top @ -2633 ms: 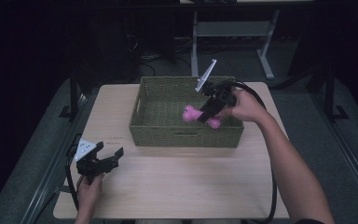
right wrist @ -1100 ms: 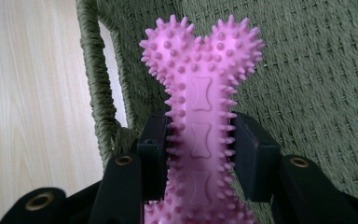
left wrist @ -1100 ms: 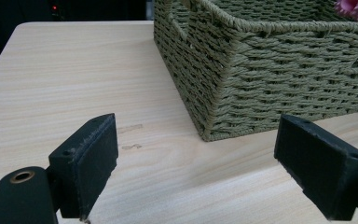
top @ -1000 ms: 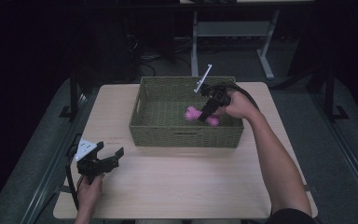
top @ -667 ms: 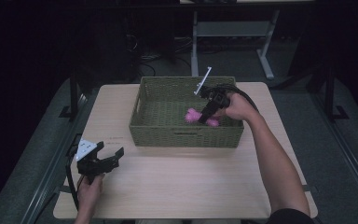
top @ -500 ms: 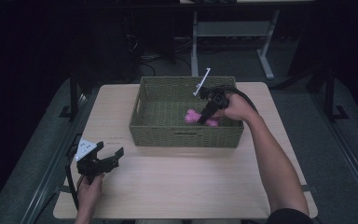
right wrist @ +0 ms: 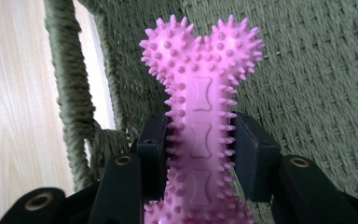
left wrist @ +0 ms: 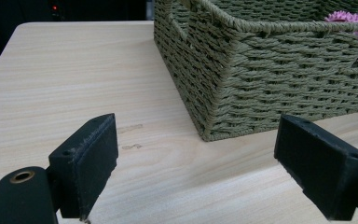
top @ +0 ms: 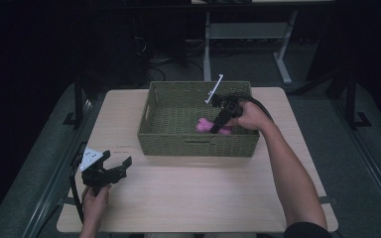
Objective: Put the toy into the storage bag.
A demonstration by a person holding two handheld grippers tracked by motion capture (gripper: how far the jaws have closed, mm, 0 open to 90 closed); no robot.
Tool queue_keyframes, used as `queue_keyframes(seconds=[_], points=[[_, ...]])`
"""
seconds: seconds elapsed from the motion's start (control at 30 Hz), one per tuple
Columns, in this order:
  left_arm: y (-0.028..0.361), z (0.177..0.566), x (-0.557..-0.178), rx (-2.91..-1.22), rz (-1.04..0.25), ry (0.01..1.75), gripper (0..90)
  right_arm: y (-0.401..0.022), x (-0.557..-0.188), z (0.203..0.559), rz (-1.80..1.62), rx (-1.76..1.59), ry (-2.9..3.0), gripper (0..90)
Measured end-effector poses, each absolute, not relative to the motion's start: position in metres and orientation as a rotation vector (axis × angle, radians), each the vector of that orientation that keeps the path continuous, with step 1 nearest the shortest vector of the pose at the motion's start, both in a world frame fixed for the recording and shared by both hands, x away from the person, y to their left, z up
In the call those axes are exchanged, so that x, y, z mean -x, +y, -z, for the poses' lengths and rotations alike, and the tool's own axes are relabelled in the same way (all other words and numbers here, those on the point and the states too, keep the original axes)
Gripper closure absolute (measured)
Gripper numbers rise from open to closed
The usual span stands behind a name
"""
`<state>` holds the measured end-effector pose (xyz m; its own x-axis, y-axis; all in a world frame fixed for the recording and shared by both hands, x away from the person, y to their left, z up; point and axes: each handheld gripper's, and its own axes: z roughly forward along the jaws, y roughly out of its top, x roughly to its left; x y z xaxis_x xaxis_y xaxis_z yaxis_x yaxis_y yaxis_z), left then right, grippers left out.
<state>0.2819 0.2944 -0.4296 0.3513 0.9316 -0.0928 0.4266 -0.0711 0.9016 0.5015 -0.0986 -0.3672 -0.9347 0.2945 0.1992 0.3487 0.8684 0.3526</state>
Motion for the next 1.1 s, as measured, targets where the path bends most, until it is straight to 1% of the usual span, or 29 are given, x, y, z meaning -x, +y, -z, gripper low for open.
queue_keyframes(seconds=[0.3, 1.1], points=[[0.294, 0.430, -0.282, -1.671, -0.670, 1.230, 13.0, -0.103, -0.502, 0.376, 0.569, 0.526, -2.887, 58.0], [0.293, 0.430, -0.284, -1.675, -0.673, 1.233, 13.0, -0.100, -0.504, 0.381, 0.557, 0.531, -2.872, 57.7]])
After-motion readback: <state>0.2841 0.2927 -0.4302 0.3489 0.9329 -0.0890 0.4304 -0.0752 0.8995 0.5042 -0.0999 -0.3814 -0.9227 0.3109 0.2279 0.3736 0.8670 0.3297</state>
